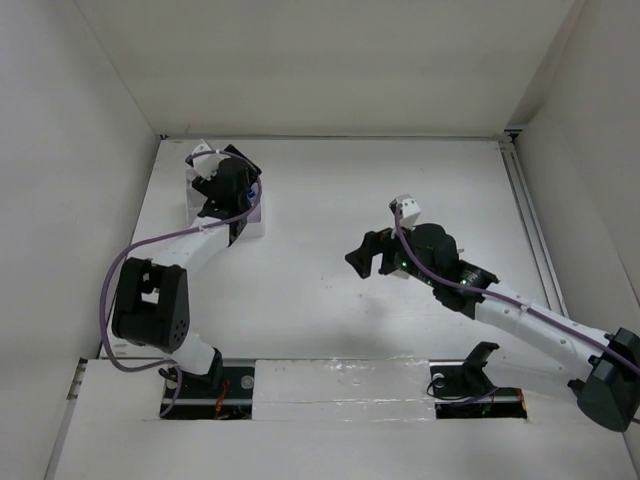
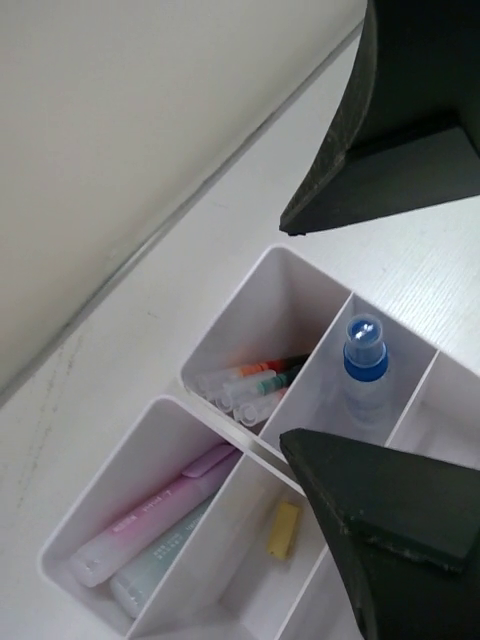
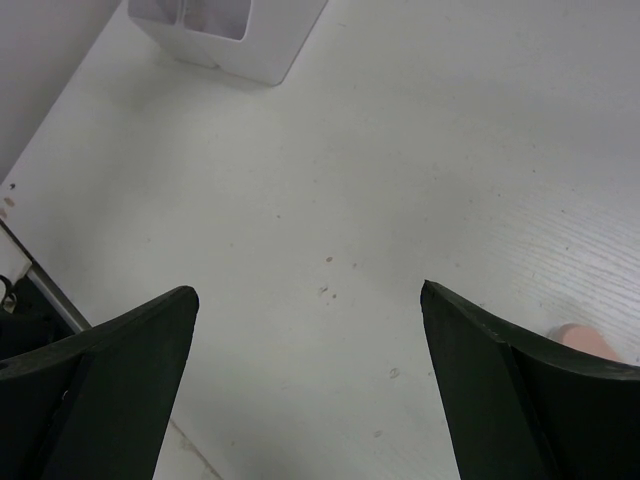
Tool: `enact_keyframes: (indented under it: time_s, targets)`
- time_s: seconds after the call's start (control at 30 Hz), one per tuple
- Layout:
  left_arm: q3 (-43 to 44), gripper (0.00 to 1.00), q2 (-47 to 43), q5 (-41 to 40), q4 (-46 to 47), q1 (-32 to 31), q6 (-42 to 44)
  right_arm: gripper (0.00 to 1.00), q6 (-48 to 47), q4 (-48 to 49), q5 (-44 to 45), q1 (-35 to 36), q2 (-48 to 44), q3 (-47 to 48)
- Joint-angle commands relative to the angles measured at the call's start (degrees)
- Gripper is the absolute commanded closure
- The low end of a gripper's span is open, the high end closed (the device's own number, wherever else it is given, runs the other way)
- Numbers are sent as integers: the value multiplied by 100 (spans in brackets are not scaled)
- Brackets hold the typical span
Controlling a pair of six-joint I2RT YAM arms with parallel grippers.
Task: Sort the stationery into containers
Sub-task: Place the stationery in the storage box, then pick up the stapler from the center of the board.
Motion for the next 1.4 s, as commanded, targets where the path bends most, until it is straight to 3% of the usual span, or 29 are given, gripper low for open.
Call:
enact_keyframes:
  time_s: [0.0,0.1,0.13,0.23,0.43,0.53,0.83,0.97,1.37]
  targets:
    - [-48,22,-562,-71,243,-57,93,1,-68,153,-55,-55,-128,-2]
    - [5,11,-887,-71,191,-207,294,1,80,153,190,-116,-76,-2]
    - [118,0,-949,-71,120,-294,347,1,151,31,391,-116,3,-2]
    - [785,0,-1011,193,-721,-373,435,1,283,-408,638,-318,249,235]
    - [1902,0,-747,-572,-2357,-1331,621,1,81,-1147,700,-748,504,542]
    - [1816,0,-940,-2,-2779,-1332,339,1,28,-1446,586,-1126,724,596]
    - [840,0,-1635,2133,-2649,-1332,497,1,29,-1456,464,-1689,1286,464]
    - [787,0,-1635,2338,-2649,-1332,611,1,-33,-1342,270,-1953,1401,464]
    - [892,0,-1459,2663,-2596,-1332,726,5,-156,-1289,-161,-1742,2341,508]
